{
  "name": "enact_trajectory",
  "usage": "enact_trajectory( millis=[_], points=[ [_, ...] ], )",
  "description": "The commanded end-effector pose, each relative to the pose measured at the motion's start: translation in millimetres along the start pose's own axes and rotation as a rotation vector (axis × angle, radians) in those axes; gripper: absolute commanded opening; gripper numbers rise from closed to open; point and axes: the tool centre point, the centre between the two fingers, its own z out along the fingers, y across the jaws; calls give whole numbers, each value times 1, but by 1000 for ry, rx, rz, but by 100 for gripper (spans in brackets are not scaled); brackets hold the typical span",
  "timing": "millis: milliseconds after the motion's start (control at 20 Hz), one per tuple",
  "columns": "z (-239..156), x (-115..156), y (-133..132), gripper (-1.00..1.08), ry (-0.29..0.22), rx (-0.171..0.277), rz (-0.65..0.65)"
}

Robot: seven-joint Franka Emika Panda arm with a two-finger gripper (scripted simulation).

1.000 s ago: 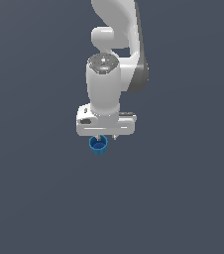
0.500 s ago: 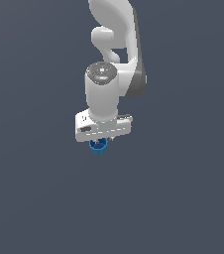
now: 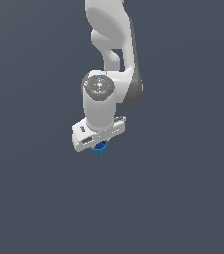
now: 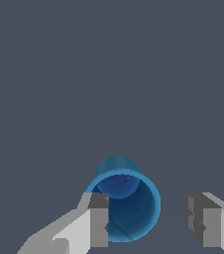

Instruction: Pick up the object and move it to a goal position.

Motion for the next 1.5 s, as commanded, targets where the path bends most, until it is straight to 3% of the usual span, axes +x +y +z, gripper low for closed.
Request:
enact_trajectory(
  millis=[0,800,1450],
  points=[
    [6,-2,3,28,-22,2,-72],
    [42,-17,23,28,-142,42,-475],
    [51,-21,28,28,-170,60,-571]
  ],
)
